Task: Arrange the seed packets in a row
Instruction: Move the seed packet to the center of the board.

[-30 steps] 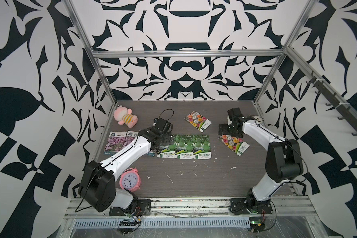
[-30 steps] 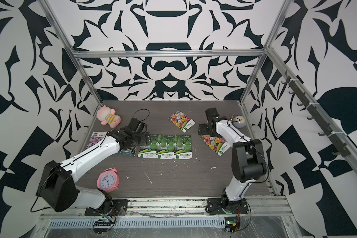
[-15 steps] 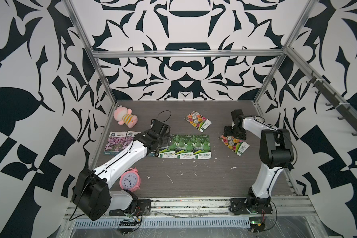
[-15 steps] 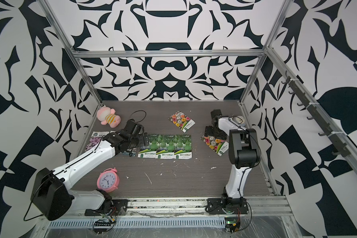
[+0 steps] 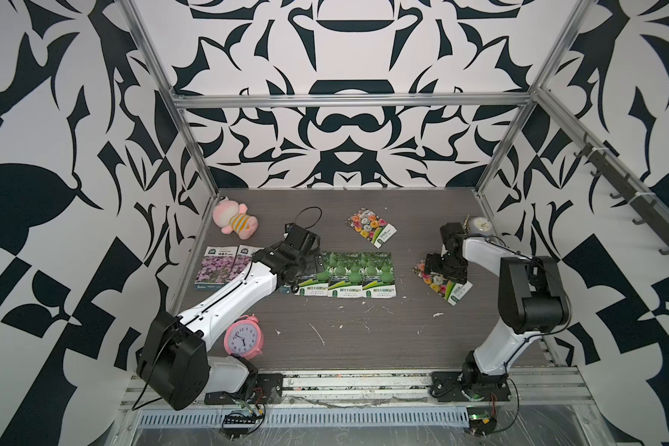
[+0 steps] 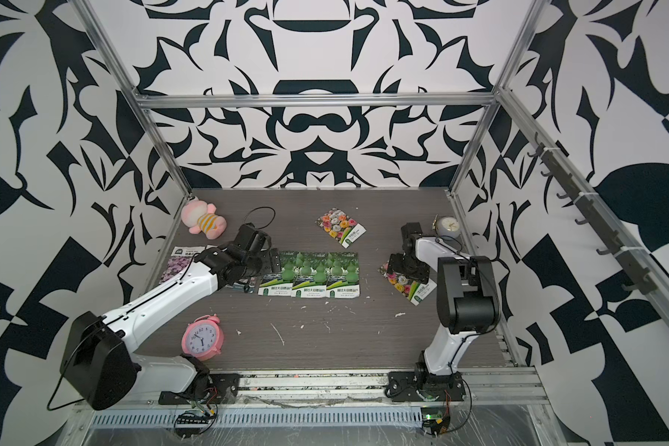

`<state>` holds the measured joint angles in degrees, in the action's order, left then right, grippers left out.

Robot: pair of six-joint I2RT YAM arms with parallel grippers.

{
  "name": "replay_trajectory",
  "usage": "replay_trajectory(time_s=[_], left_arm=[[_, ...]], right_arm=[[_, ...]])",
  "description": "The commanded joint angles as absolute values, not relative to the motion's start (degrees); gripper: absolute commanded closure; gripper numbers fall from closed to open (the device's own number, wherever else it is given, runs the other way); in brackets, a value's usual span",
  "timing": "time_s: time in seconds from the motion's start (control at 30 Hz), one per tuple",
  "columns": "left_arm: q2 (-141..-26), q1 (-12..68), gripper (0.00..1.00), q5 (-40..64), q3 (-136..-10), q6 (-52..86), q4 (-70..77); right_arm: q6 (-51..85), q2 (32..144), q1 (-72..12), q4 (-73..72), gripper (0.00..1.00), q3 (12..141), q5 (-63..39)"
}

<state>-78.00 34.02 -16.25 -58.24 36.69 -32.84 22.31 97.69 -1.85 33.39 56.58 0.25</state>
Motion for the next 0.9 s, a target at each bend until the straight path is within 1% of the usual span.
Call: replay_trajectory(time_s=[0.0, 0.07, 0.17, 0.27, 0.5, 0.67, 0.87], left_arm=[[-80.33, 33.75, 0.01, -12.05, -59.78, 37.08, -31.38], [-81.68, 33.75, 0.00, -9.26, -59.93, 38.12, -29.53], [-83.87, 33.93, 0.00, -4.73, -60.27, 40.54, -26.41], [-85.85, 34.73, 0.00, -0.78, -60.71, 43.18, -23.07], [-90.50, 38.94, 0.00, 1.35, -63.04, 45.25, -19.51], [-92.12, 40.43, 0.00, 2.68, -63.81, 45.27, -19.05], [-92.42, 40.63, 0.01, 3.25, -64.20, 43.72, -19.05]], right_arm=[[27.37, 92.11, -1.75, 36.50, 0.12, 51.02, -1.55], [28.65, 87.81, -1.72, 36.11, 0.13, 48.16, -3.08], [27.75, 82.41, -1.52, 36.53, 0.13, 48.14, -5.59], [25.78, 80.53, 0.04, 38.06, 0.11, 51.28, -2.72], [22.74, 89.81, 7.54, 34.13, 0.11, 56.16, -4.74], [21.20, 92.74, 9.58, 33.17, 0.10, 57.16, -1.86], [22.78, 94.75, 11.14, 33.05, 0.10, 54.43, -2.37]])
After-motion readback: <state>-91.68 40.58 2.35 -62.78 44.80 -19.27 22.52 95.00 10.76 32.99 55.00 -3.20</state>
